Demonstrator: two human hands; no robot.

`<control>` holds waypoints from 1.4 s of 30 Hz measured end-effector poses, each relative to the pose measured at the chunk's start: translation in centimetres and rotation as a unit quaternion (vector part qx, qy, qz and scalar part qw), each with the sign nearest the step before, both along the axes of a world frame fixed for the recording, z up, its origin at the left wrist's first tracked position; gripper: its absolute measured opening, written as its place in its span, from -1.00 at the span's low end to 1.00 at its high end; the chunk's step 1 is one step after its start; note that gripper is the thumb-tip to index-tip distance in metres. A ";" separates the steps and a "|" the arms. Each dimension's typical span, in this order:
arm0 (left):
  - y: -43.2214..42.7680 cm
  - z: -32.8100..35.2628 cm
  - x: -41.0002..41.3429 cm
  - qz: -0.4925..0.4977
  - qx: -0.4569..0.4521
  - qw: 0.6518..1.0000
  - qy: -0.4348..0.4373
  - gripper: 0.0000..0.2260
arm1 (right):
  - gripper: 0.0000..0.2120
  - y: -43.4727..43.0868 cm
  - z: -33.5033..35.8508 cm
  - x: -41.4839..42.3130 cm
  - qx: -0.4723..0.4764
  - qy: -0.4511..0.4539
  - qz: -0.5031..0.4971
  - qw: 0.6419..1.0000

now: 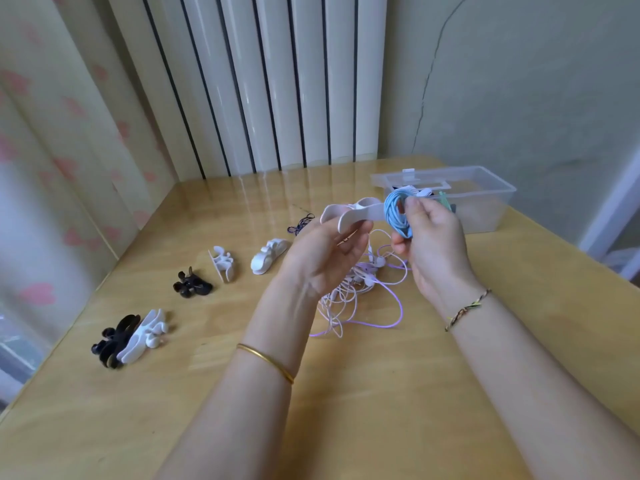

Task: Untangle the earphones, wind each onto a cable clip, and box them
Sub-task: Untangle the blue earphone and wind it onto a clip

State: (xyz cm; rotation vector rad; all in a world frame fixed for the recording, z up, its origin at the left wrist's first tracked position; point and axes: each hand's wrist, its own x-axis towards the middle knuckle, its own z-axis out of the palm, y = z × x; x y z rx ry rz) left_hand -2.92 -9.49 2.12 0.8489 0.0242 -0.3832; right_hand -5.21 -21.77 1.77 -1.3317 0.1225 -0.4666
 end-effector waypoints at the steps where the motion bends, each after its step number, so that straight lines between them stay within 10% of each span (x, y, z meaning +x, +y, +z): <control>1: -0.2 0.1 -0.1 -0.004 -0.009 1.000 -0.010 -0.85 | -0.74 -0.4 0.0 0.1 0.002 0.001 0.000 1.000; 6: -1.2 0.3 -0.9 0.030 0.059 0.992 -0.108 -0.70 | -0.74 -1.5 -0.2 0.8 0.021 -0.009 0.029 0.999; 11: -0.1 0.6 -1.6 0.024 0.364 0.879 -0.307 -0.50 | -0.72 -2.2 -0.1 1.6 0.037 -0.034 0.022 0.998; 19: 0.9 2.2 -0.9 -0.099 0.395 0.854 -0.323 -0.58 | -0.72 -1.8 -0.6 1.3 -0.013 -0.064 0.069 0.995; 26: 1.3 1.2 -0.5 -0.179 0.257 0.914 -0.257 -0.70 | -0.74 -2.3 -1.4 1.5 -0.053 -0.047 0.109 0.992; 38: -0.6 -0.1 0.6 0.012 0.327 0.928 -0.179 -0.69 | -0.79 -3.3 0.4 -0.3 -0.087 -0.084 0.137 0.983; 42: -0.5 0.2 0.7 0.014 0.374 0.908 -0.188 -0.66 | -0.76 -3.0 1.3 -1.1 -0.238 -0.070 0.101 0.963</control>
